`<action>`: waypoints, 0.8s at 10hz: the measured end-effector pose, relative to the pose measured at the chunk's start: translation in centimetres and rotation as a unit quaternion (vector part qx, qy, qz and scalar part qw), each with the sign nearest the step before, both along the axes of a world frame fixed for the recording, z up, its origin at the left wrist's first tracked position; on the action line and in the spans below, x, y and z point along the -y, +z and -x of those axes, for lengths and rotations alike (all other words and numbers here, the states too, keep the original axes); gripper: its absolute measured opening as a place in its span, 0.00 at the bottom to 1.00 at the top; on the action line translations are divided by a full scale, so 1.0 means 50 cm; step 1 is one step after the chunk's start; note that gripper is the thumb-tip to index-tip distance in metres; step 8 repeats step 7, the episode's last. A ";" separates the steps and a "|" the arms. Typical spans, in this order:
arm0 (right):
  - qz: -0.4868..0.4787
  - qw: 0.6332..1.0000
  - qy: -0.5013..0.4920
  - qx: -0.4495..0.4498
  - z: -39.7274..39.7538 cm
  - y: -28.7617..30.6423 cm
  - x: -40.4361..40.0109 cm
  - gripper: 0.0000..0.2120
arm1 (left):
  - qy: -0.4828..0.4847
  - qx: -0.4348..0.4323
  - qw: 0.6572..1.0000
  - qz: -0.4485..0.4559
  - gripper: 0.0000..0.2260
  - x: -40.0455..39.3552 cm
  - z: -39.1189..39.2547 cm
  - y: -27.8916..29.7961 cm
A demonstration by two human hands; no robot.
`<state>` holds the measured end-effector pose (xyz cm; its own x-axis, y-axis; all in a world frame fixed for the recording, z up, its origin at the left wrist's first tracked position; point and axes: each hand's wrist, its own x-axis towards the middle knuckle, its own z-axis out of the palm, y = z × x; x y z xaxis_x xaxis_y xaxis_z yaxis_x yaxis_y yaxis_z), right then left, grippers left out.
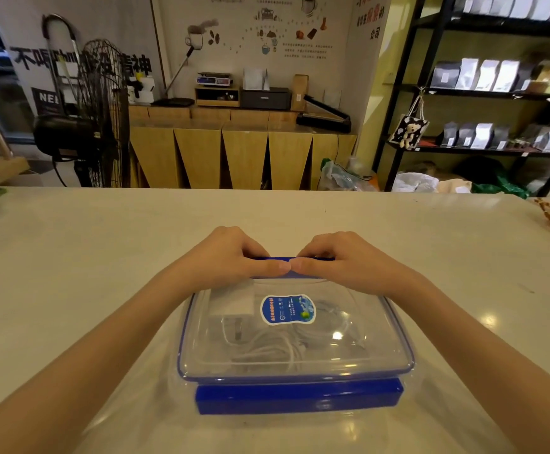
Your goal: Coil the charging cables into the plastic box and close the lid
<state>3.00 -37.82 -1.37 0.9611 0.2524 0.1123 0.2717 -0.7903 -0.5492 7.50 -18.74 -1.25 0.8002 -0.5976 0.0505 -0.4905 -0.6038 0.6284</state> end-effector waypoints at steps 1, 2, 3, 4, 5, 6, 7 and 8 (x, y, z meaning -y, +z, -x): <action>-0.019 1.000 0.000 0.019 0.000 0.001 0.001 0.15 | 0.004 0.017 1.000 0.009 0.21 0.001 -0.003 -0.002; -0.018 0.999 0.000 0.032 0.001 0.001 0.000 0.14 | 0.015 0.031 0.999 0.012 0.16 0.003 -0.001 -0.002; -0.016 0.999 -0.002 0.032 0.004 -0.001 0.000 0.14 | 0.013 0.039 0.999 0.000 0.17 0.002 0.000 -0.006; 0.003 0.997 -0.012 0.078 0.009 0.005 -0.001 0.16 | 0.019 0.059 0.998 0.012 0.16 0.001 0.002 -0.008; 0.020 0.992 -0.024 0.118 0.018 0.017 0.001 0.16 | 0.057 0.095 0.989 0.100 0.19 0.002 0.003 -0.003; 0.023 0.986 -0.038 0.159 0.040 0.064 0.008 0.14 | 0.083 0.136 0.977 0.140 0.19 0.001 0.005 0.013; -0.092 0.960 -0.022 0.263 0.100 0.133 0.023 0.14 | 0.098 0.192 0.955 0.204 0.21 -0.006 0.012 0.043; -0.092 0.960 -0.022 0.263 0.100 0.133 0.023 0.14 | 0.098 0.192 0.955 0.204 0.21 -0.006 0.012 0.043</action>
